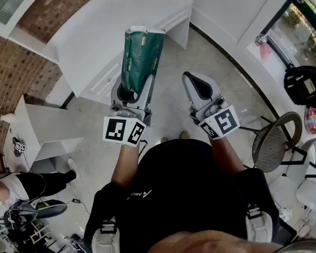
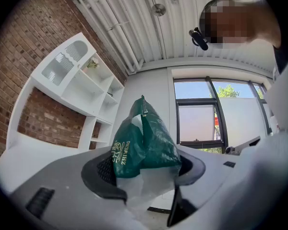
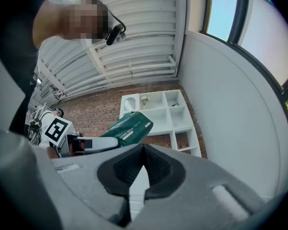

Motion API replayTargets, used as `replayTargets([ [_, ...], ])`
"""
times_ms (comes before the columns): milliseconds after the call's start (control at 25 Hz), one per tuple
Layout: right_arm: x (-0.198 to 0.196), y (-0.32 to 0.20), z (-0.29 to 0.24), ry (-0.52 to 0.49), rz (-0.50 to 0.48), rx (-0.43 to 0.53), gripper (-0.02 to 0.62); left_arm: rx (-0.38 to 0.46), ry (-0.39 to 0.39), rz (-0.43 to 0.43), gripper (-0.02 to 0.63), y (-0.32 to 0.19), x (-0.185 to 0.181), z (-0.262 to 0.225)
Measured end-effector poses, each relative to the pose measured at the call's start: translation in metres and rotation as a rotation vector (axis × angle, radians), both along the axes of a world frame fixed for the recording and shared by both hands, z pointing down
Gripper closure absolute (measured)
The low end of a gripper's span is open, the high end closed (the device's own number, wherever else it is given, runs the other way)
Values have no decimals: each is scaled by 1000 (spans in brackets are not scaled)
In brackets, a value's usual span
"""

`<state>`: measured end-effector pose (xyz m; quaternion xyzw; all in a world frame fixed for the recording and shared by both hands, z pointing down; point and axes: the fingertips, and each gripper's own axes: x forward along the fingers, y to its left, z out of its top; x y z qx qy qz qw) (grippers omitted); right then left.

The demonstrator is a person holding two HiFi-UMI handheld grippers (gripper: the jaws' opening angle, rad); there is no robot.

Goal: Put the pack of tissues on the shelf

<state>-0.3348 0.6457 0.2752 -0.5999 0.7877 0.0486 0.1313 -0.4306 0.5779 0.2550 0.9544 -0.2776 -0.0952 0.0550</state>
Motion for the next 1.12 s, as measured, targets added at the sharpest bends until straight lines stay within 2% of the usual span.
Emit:
replayTargets([
  [360, 19, 5, 1, -6, -7, -1, 595, -3, -4, -12, 359, 4, 16, 0],
  [560, 40, 12, 6, -39, -48, -1, 595, -13, -8, -22, 360, 9, 41, 6],
  [800, 73, 18, 8, -43, -44, 11, 595, -14, -38, -30, 359, 9, 68, 13],
  [1120, 109, -20, 10, -9, -26, 11, 595, -14, -45, -32, 360, -33, 97, 18],
])
